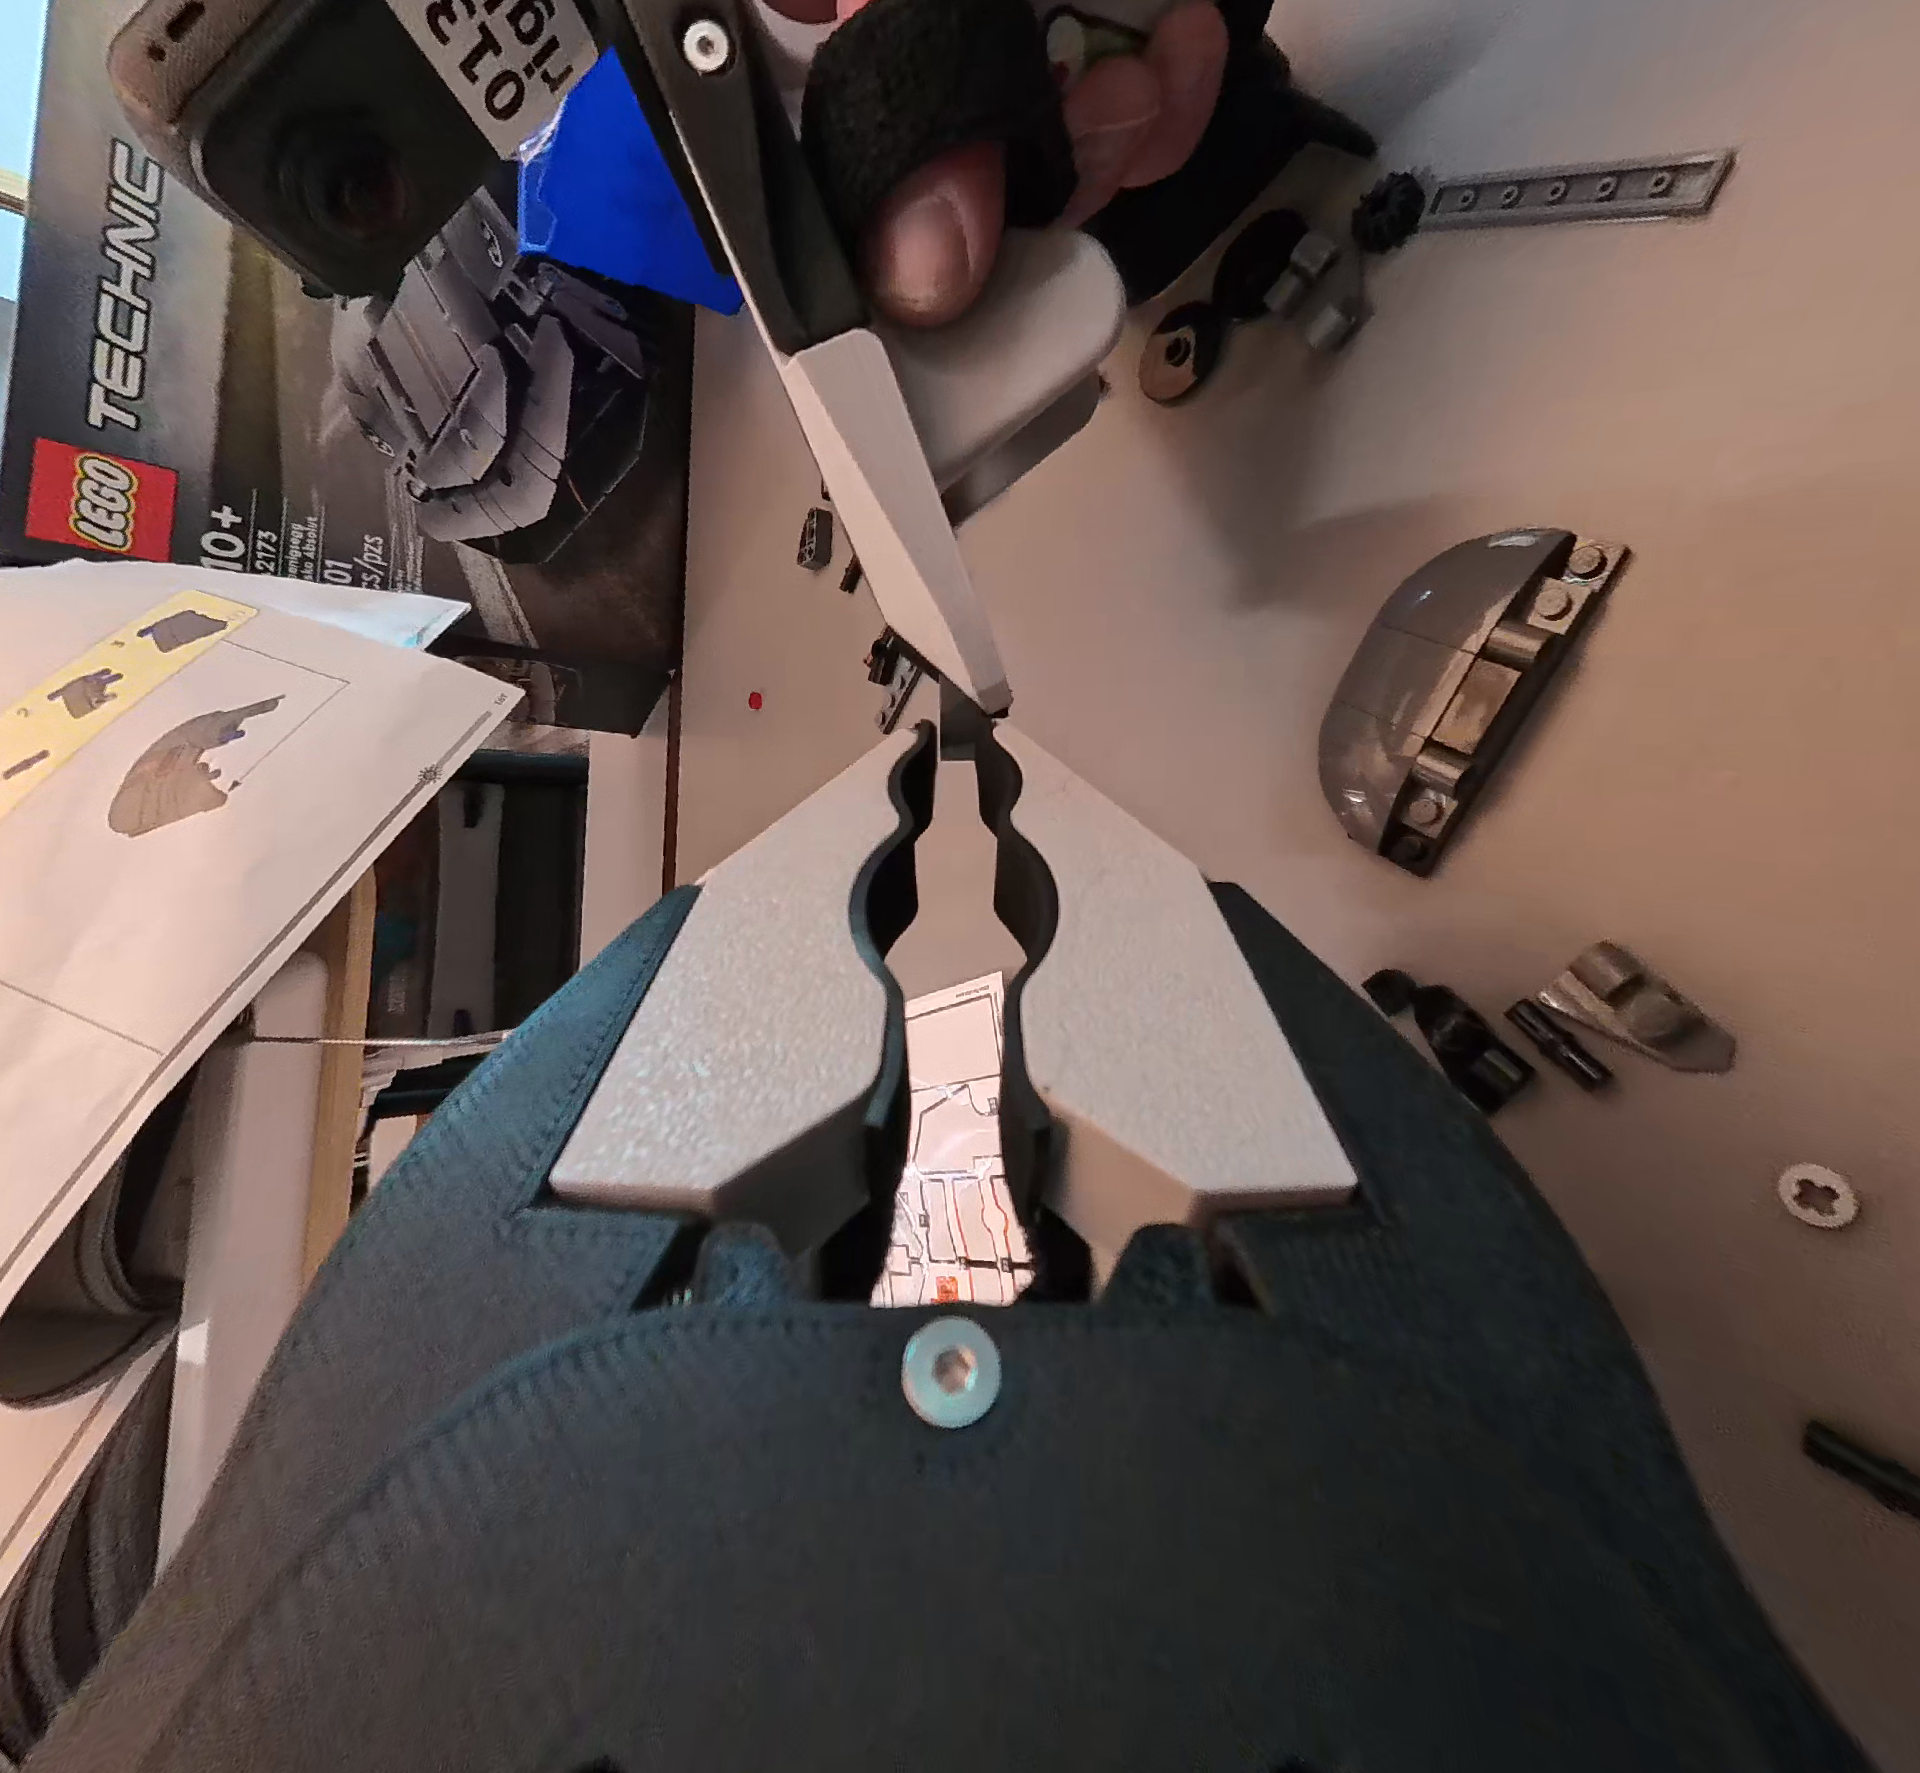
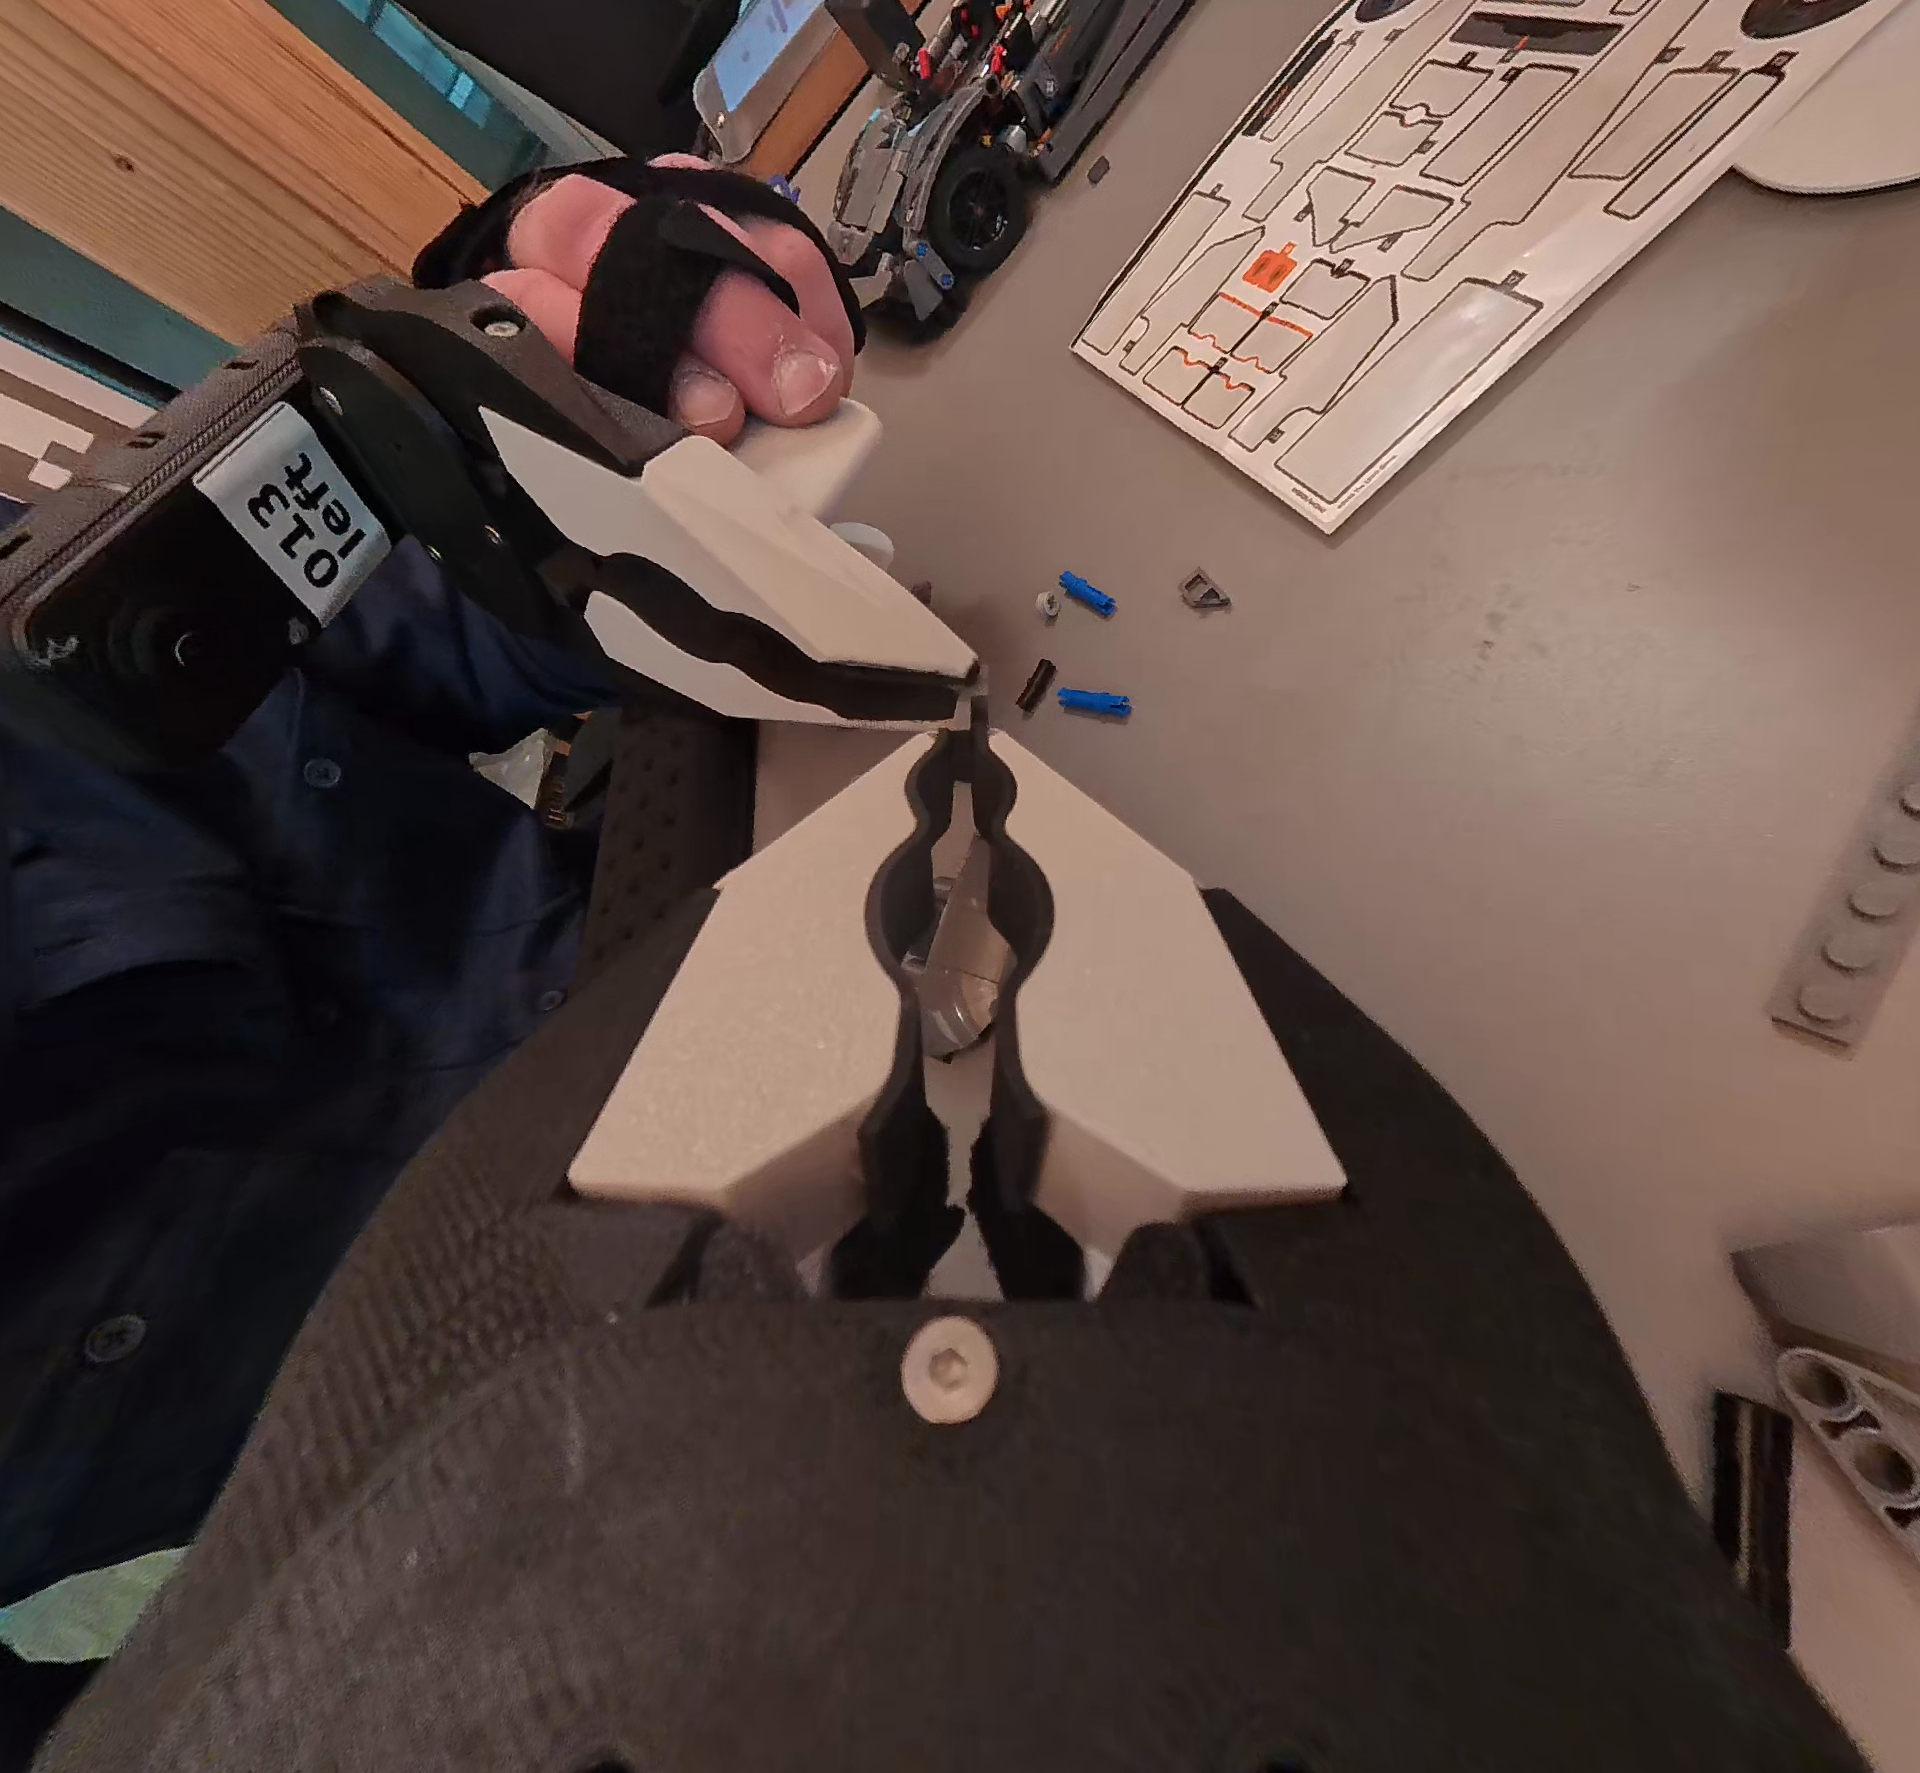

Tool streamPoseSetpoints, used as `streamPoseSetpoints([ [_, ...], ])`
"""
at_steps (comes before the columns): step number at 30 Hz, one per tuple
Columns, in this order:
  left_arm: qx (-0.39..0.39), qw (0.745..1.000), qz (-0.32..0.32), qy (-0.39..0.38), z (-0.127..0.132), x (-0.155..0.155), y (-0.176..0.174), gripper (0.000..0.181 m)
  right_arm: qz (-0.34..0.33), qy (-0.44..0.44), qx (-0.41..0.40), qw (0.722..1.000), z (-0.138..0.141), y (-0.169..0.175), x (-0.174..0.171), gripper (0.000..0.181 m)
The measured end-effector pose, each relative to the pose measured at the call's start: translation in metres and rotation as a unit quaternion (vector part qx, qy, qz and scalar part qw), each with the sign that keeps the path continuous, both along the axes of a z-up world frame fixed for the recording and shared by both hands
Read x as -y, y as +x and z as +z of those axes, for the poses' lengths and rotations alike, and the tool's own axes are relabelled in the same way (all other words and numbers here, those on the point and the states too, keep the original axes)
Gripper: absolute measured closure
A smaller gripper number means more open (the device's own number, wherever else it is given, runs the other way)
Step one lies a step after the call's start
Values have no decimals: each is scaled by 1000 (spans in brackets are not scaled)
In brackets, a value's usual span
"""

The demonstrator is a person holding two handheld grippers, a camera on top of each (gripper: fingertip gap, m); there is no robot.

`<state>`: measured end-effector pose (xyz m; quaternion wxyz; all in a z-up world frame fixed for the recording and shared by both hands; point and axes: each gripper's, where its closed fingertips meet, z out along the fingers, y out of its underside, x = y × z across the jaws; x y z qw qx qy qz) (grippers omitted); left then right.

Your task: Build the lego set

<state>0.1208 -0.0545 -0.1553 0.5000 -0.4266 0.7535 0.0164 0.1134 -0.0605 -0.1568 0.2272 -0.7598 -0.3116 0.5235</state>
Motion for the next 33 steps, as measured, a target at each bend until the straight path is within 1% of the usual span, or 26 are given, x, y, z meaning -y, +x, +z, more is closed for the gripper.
streamPoseSetpoints([
  [10, -7, 1000, 0, 2, -2, 1, -1, 177, 4, 8, 7, 1000, -2, -1, 1, 180],
  [11, -6, 1000, 1, -1, -2, 0, -1, 177, 5, 7, 6, 1000, -1, -1, 1, 179],
  [12, -2, 1000, 1, -2, 0, 0, -1, 181, 6, 7, 6, 1000, -1, -1, 1, 176],
  [13, 2, 1000, -4, -12, 0, 2, -1, 181, 5, 7, 7, 1000, -1, 0, 0, 170],
  [14, 1, 1000, -5, -22, -1, 3, -2, 181, 2, 7, 5, 1000, 0, 0, -1, 169],
  [18, 0, 999, -13, -49, -5, 6, -1, 181, 1, 11, 15, 1000, -3, 1, -1, 173],
  [20, 1, 999, -14, -48, -5, 5, -2, 181, 8, 17, 27, 999, -6, 0, 1, 174],
  [24, 9, 998, -13, -53, -1, 4, -4, 181, 9, 15, 16, 1000, -3, 0, 1, 175],
  [30, 11, 999, -6, -45, 0, 1, -5, 169, 9, 5, -1, 1000, 1, 0, 1, 175],
  [33, 8, 999, -3, -31, 1, -1, -5, 167, 14, 1, -7, 1000, 2, -1, 3, 175],
])
